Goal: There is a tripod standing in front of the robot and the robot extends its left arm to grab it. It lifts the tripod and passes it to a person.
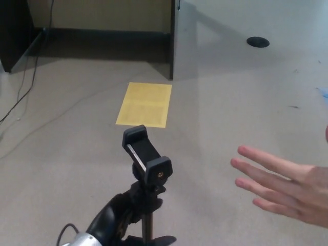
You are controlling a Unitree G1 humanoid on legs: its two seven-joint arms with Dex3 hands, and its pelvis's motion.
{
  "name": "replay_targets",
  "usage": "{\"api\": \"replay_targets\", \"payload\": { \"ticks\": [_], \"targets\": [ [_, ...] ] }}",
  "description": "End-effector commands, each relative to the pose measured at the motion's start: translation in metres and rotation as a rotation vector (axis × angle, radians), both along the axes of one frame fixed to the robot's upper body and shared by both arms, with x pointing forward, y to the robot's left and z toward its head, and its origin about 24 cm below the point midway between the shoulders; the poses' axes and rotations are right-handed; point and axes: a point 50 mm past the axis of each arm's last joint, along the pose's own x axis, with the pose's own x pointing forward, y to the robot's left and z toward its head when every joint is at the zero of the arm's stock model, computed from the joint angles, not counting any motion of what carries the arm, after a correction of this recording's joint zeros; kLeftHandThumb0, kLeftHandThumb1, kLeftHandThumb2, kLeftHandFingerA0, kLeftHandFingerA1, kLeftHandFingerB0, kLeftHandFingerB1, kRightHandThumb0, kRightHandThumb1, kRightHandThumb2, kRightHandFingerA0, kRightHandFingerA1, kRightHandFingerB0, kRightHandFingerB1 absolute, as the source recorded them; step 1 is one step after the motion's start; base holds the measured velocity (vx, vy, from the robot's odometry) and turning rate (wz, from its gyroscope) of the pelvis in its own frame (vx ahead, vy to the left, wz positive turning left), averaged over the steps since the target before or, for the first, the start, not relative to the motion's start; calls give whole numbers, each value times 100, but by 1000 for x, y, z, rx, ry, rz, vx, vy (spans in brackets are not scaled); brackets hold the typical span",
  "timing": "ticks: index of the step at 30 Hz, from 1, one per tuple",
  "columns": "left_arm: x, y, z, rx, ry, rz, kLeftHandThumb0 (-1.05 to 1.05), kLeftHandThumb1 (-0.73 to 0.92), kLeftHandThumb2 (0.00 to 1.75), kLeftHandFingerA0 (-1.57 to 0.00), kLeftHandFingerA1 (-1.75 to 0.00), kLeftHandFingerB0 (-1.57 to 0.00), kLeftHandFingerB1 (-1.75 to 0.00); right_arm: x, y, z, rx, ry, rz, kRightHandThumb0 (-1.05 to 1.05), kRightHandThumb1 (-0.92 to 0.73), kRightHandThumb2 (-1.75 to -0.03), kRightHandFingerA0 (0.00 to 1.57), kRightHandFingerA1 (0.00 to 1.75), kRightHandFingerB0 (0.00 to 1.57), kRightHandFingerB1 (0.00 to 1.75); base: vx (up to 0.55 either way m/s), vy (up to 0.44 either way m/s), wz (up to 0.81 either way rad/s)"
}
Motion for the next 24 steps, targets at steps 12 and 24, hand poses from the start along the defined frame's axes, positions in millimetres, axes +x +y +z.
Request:
{"api": "replay_targets", "payload": {
  "ticks": [12,24],
  "targets": [
    [-4,-26,-11,104,-31,49,-22,78,63,-84,-55,-39,-36,6,-3,5,-13,5,-1,-42,-73,-62,64,41,46,36,0,0,0],
    [-11,-27,-13,26,-114,91,-5,79,77,-86,-124,-74,-96,6,-4,6,4,-17,2,-41,-71,-62,66,42,46,35,0,0,0]
  ]
}}
